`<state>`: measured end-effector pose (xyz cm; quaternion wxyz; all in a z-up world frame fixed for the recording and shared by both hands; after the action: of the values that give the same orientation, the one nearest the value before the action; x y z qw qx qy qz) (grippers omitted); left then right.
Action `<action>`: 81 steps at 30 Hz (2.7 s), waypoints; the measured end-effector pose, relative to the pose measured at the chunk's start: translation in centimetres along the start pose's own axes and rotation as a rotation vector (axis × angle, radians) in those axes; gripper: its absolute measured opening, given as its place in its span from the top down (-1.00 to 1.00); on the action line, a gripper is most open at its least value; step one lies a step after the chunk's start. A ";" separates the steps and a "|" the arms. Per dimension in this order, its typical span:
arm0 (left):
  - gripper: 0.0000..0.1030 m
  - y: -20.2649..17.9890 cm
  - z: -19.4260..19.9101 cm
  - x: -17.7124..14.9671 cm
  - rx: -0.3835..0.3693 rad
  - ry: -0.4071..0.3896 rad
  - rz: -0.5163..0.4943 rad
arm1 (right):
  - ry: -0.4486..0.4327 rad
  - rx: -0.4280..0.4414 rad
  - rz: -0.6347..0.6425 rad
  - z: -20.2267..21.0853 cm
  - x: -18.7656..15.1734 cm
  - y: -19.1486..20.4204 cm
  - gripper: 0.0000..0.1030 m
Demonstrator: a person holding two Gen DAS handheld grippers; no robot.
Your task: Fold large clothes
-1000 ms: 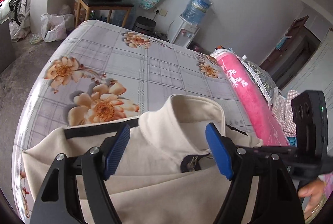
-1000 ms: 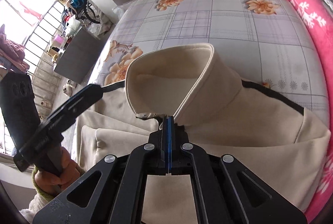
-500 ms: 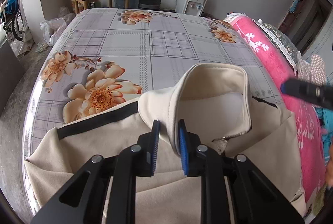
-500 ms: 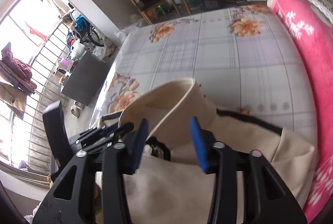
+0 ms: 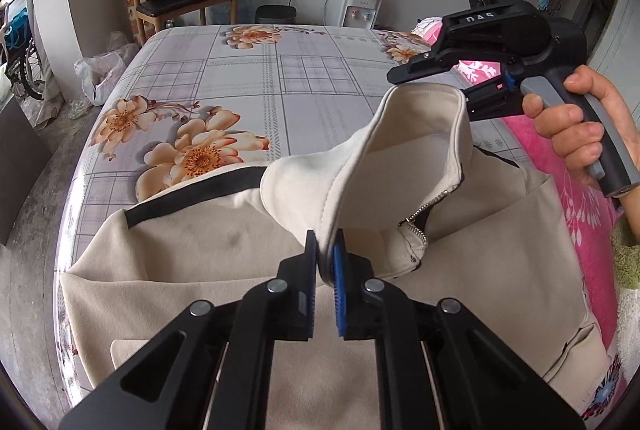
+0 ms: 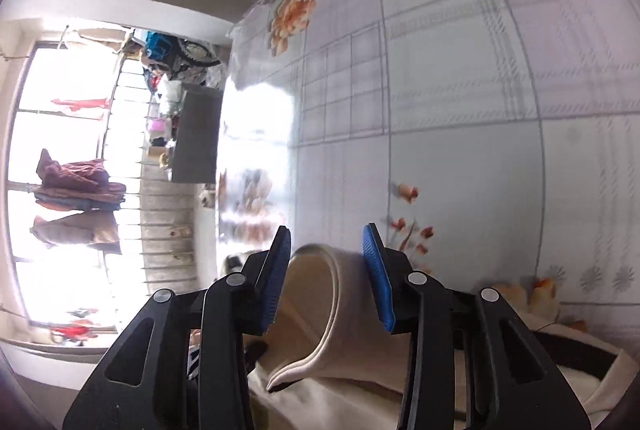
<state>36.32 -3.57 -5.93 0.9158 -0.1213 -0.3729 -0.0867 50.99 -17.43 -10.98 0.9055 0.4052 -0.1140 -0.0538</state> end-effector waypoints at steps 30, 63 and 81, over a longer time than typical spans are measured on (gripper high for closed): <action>0.80 0.9 -0.5 2.1 -0.215 0.046 0.134 | 0.000 -0.120 0.555 4.2 -16.7 2.1 0.22; 0.80 2.1 -0.9 -3.4 -0.204 0.057 0.202 | -0.336 -0.422 0.347 12.0 -13.3 -1.9 0.38; 0.79 1.8 2.9 0.6 -0.189 -0.059 0.124 | -0.188 -0.323 0.494 4.8 -17.5 0.1 0.38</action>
<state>35.26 -1.10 -3.80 0.8925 -0.2322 -0.3818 -0.0611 32.87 -17.44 -10.65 0.9293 0.2096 -0.2822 0.1133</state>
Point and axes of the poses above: each gripper's, at about its wrist camera, not at the fingertips, and z roughly against the way its jaws point, y to its left, x to its top, the point moved 4 cm from there along -z, roughly the way its jaws point, and after that the axes turned 11 degrees about -y, right-handed, at the moved point
